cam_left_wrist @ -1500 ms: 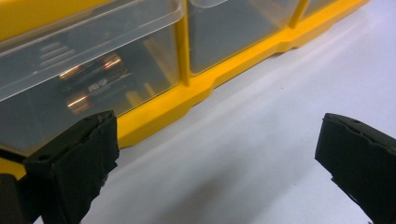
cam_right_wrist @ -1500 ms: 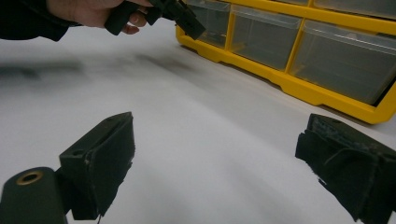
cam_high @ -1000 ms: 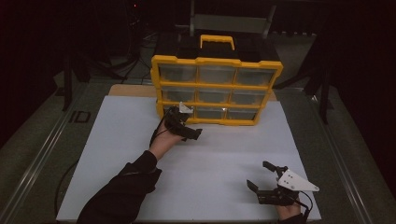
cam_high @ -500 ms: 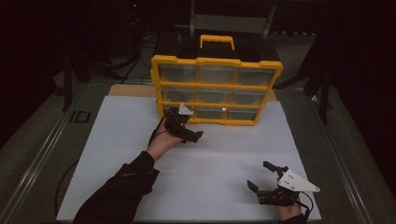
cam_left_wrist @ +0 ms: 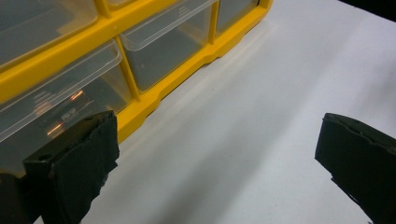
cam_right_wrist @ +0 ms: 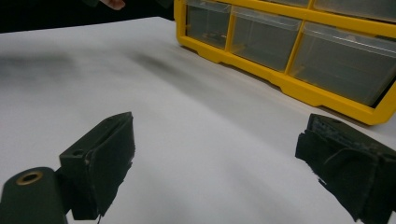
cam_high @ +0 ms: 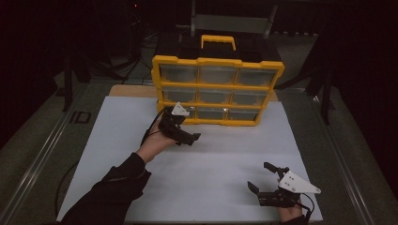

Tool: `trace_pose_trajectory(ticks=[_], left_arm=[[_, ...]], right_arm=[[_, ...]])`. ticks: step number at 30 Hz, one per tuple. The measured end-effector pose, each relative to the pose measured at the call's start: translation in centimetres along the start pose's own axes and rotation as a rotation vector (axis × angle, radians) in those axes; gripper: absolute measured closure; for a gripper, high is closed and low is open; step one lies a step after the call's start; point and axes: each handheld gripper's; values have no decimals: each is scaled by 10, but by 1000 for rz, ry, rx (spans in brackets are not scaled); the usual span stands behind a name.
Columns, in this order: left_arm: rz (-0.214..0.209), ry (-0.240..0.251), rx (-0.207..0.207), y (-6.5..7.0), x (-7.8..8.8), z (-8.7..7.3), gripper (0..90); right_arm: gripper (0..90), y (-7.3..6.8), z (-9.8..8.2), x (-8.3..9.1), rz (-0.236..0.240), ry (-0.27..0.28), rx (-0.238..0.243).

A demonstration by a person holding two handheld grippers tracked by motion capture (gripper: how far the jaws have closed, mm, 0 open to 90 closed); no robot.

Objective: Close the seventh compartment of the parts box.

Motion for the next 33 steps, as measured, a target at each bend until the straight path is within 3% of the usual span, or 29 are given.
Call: trace_pose_trajectory(ticks=[7, 33], left_arm=[[-28, 1, -4, -1, 15, -4, 0], [-47, 37, -63, -2, 56, -31, 0]], right_arm=[[92, 0, 0, 0, 0, 1, -1], [92, 0, 0, 0, -4, 0, 0]])
Point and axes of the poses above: each handheld gripper's, and its own axes: x roughly backward along the jaws, z roughly out of its top, y roughly to its right, and after that the axes turned 4 degrees about x, right-handed
